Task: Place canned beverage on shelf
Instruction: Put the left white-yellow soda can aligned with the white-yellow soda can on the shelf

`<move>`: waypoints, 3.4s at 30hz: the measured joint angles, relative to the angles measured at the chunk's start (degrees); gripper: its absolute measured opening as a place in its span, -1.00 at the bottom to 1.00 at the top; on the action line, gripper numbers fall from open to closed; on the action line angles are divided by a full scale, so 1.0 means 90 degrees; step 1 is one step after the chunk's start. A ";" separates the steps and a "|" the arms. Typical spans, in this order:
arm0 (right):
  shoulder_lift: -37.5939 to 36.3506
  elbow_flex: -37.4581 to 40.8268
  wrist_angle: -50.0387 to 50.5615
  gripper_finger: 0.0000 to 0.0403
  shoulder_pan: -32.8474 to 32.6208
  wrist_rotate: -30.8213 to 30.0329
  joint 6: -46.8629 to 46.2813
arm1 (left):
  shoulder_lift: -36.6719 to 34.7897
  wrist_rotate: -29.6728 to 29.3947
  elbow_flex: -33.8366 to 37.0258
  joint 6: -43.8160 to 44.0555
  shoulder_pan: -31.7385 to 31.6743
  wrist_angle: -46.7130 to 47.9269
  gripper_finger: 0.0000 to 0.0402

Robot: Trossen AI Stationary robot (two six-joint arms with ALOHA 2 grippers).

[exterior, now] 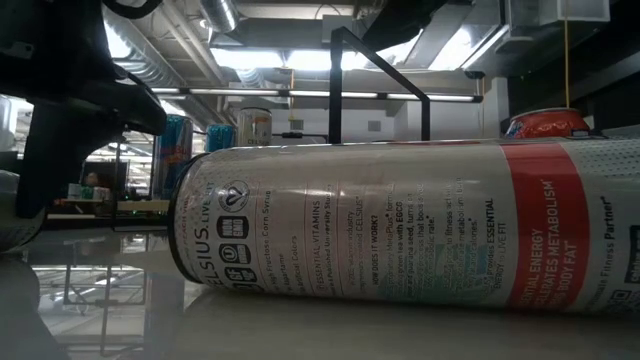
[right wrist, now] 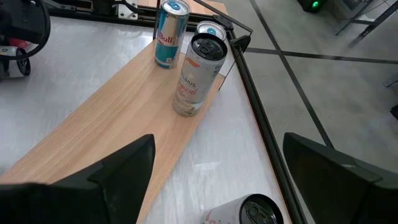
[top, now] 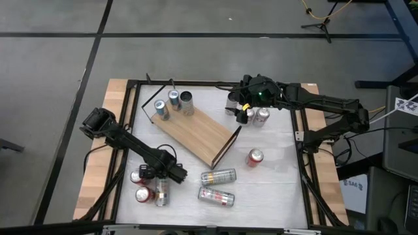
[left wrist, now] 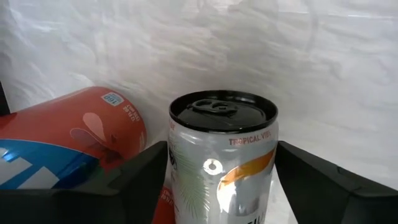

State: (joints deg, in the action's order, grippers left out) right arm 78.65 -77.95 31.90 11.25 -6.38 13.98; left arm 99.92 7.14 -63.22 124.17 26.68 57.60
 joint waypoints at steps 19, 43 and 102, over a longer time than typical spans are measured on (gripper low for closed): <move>0.0000 0.0000 0.0000 0.73 0.0002 0.0001 0.0000 | 0.0000 -0.0311 0.0002 0.0122 0.0002 0.0041 0.26; 0.0000 0.0000 0.0000 0.73 0.0001 -0.0001 0.0002 | 0.0017 -0.0186 0.0007 0.0145 -0.0002 0.0192 0.32; 0.0000 0.0000 0.0002 0.73 0.0001 0.0001 0.0002 | 0.0248 0.0084 0.0012 0.0040 -0.0015 0.0452 0.40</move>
State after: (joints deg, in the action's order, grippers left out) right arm 78.65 -77.95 31.92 11.26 -6.37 14.00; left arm 102.15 7.90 -63.11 124.54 26.55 61.67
